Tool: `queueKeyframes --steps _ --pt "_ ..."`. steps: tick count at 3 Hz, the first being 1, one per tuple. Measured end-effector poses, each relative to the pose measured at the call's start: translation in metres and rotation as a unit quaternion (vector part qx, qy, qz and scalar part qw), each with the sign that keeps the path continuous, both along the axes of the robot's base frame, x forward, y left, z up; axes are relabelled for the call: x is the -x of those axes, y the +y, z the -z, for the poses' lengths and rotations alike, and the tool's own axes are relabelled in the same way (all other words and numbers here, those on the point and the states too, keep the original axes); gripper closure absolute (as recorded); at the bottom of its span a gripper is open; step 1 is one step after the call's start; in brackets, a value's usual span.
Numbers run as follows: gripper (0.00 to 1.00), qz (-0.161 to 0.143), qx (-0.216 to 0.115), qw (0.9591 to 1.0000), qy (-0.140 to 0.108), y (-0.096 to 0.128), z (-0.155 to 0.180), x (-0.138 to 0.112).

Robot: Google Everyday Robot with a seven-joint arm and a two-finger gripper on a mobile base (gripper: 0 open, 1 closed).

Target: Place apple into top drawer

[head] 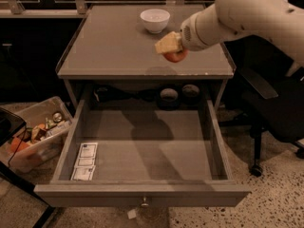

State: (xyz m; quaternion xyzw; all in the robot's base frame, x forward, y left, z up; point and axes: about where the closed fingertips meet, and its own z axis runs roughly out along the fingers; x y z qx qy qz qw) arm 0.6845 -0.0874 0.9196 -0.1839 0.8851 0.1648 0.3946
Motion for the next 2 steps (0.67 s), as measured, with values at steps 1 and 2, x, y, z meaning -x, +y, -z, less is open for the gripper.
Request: queueKeyframes --steps 1,2 --pt "1.00 -0.041 0.009 0.9983 0.042 -0.005 0.025 0.056" --pt "1.00 -0.067 0.020 0.9916 0.109 -0.004 0.086 0.103"
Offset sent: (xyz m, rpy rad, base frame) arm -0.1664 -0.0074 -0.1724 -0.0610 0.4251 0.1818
